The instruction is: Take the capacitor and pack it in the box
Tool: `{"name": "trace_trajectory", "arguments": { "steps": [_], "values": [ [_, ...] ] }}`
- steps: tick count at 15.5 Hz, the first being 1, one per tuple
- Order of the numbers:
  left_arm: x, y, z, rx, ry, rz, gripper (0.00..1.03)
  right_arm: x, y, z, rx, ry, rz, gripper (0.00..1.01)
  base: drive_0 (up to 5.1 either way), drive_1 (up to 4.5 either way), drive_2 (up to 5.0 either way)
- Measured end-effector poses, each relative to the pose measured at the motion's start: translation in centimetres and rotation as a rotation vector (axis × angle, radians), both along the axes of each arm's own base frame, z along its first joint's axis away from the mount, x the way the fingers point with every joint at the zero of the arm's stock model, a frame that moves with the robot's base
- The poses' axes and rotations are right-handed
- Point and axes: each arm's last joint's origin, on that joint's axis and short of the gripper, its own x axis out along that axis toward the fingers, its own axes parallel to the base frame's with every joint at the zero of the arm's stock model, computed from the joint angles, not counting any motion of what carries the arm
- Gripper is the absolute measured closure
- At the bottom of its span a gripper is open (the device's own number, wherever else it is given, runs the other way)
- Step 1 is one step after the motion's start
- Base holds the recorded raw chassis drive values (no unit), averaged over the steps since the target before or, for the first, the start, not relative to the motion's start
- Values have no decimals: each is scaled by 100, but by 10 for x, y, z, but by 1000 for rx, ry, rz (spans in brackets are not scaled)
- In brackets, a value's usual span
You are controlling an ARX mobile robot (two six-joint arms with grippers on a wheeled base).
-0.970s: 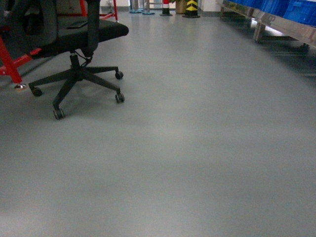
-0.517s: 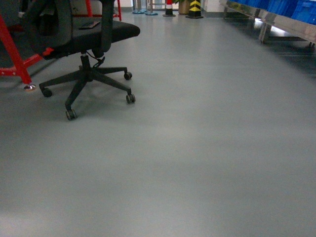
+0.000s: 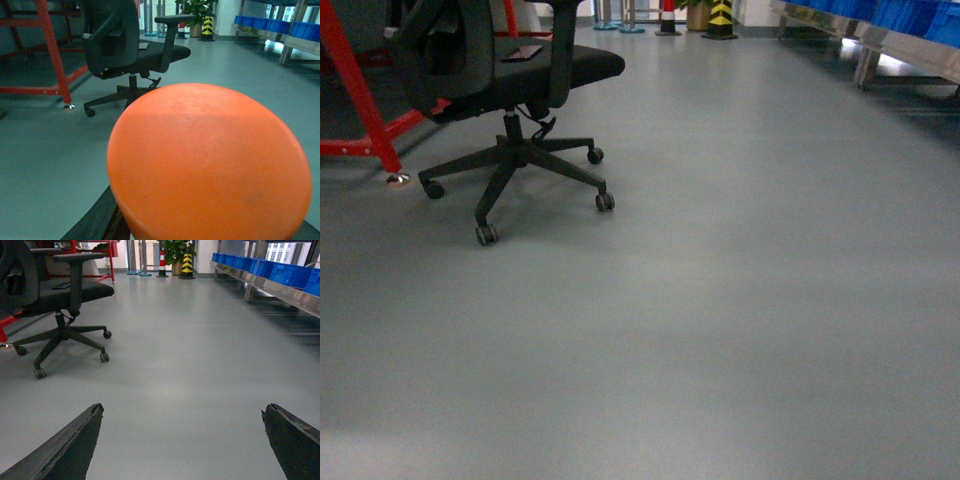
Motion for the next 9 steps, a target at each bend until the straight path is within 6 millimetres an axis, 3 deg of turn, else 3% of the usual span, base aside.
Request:
{"name": "trace_trajectory", "arguments": {
  "steps": [9],
  "values": [
    [0, 0, 0, 0, 1, 0, 59, 0, 0, 0, 0, -3, 0, 3, -498, 248, 248]
  ]
}}
